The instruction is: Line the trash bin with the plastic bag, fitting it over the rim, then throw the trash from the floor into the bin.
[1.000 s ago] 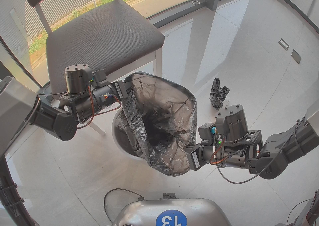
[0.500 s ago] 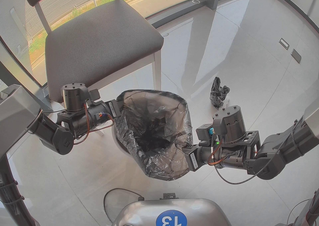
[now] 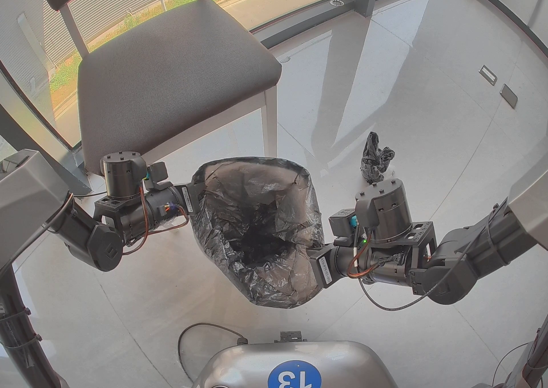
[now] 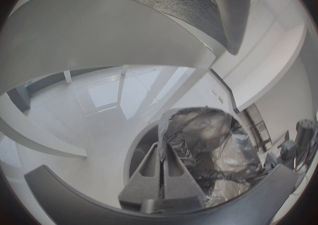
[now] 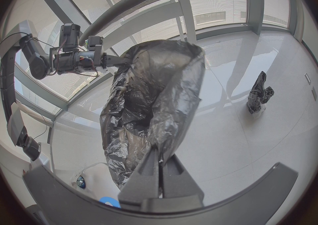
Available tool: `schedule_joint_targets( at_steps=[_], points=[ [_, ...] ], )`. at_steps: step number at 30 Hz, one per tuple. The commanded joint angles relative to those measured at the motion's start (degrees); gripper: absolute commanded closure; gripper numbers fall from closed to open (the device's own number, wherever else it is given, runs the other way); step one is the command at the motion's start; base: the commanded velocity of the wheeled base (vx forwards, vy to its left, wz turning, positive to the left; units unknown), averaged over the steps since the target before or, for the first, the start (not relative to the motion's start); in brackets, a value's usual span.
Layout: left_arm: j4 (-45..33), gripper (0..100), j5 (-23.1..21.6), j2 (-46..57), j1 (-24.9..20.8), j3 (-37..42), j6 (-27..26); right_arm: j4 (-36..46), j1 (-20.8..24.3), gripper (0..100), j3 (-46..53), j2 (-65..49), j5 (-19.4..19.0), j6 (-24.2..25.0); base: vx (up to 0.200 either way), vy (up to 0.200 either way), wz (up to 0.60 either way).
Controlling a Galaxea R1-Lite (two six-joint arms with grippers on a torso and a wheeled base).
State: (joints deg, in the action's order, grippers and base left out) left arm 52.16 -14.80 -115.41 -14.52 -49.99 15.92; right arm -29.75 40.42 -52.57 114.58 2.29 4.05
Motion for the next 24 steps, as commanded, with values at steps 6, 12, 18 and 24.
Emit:
schedule_joint_targets(
  at_steps=[6,12,18,24],
  points=[
    [-0.3,100,0.0,3.0,1.2,6.4,-8.2,-0.1,-2.5,100,-6.1,5.4,0.0,-0.4,0.000,0.000,0.00],
    [-0.3,100,0.1,5.6,1.5,7.6,-11.9,-0.1,-3.1,100,-9.9,7.1,0.0,-0.4,0.000,0.000,0.00],
    [-0.5,100,0.1,7.8,1.4,9.6,-16.1,-0.1,-3.9,100,-11.0,7.3,0.0,-1.5,0.000,0.000,0.00],
    [-0.6,100,0.2,8.4,1.6,10.4,-17.2,-0.8,-5.5,100,-11.7,8.6,0.0,-3.0,0.000,0.000,0.00]
  ],
)
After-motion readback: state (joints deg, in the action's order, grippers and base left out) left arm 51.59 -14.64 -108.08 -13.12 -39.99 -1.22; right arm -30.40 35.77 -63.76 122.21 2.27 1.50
